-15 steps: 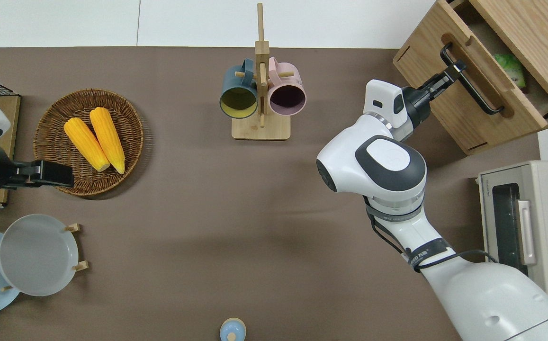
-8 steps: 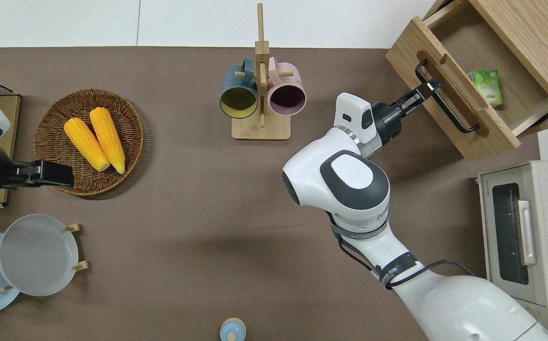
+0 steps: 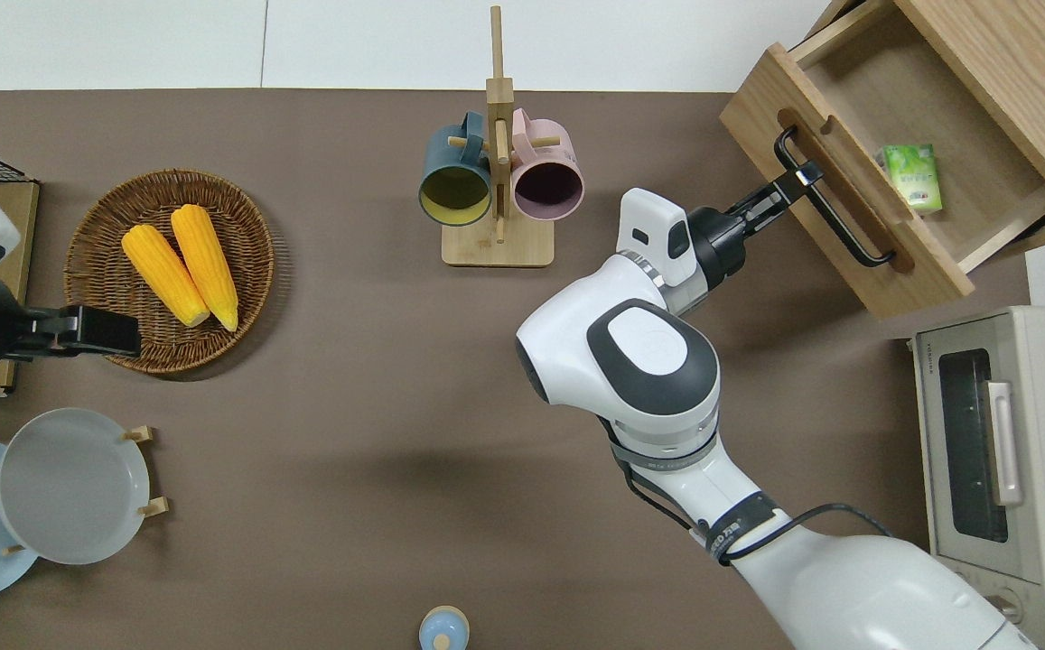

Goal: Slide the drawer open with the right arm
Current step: 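Pull the drawer handle toward the robot with the right gripper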

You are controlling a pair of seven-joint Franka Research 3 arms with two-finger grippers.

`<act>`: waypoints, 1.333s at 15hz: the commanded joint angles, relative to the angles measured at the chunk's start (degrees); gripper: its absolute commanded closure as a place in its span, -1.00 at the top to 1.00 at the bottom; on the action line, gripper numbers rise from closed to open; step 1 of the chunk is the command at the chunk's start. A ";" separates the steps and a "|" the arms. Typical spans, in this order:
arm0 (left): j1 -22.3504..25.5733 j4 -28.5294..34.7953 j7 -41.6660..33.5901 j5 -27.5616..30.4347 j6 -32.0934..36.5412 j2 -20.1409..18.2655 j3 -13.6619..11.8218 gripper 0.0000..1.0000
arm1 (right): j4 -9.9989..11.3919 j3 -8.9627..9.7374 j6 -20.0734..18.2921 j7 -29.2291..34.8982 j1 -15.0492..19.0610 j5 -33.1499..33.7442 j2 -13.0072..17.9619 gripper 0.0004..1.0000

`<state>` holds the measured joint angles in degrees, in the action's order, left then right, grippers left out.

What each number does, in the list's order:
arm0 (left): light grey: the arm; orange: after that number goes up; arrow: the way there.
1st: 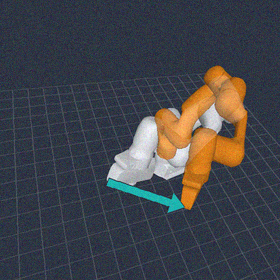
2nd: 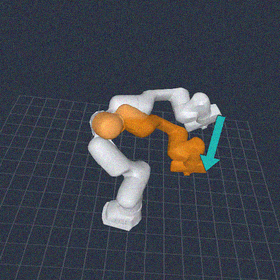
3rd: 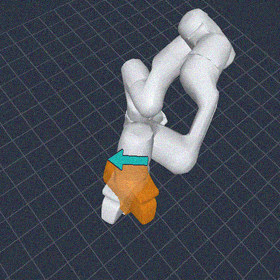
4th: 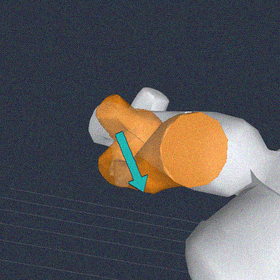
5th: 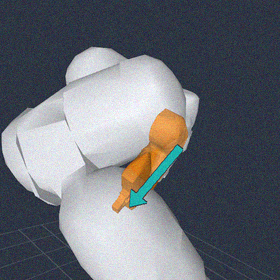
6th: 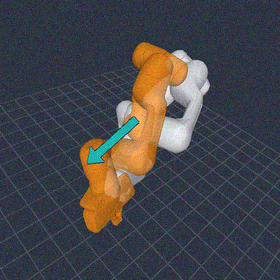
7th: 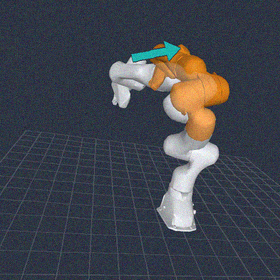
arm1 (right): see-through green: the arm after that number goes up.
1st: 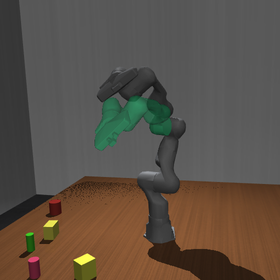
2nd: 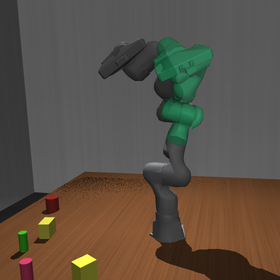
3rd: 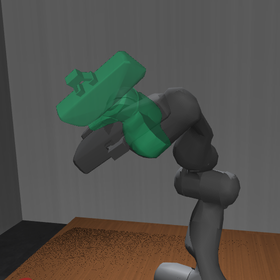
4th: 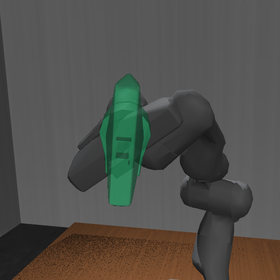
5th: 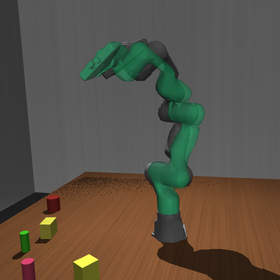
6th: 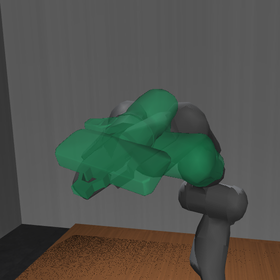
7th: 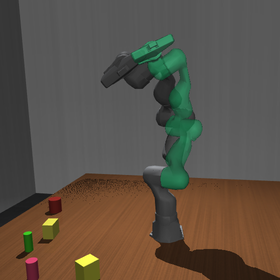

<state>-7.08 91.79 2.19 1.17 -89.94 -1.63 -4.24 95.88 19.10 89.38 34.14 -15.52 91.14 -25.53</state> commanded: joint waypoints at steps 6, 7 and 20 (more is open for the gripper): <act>-0.13 -0.12 -0.08 -0.73 0.73 -0.48 -0.16 0.99 | -1.31 7.08 -9.92 2.16 -0.47 -4.47 0.66 -1.00; -0.13 -0.12 -0.08 -0.73 0.82 -0.48 -0.16 1.00 | -1.31 7.53 -10.71 2.08 -0.56 -4.65 0.66 -1.00; -0.13 -0.12 -0.08 -0.73 0.74 -0.48 -0.16 0.99 | -2.10 12.19 -16.96 2.25 -2.41 -8.08 0.66 -0.93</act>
<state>-7.08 91.79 2.19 1.17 -89.94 -1.63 -4.24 94.68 29.42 78.38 34.28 -16.92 85.61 -25.98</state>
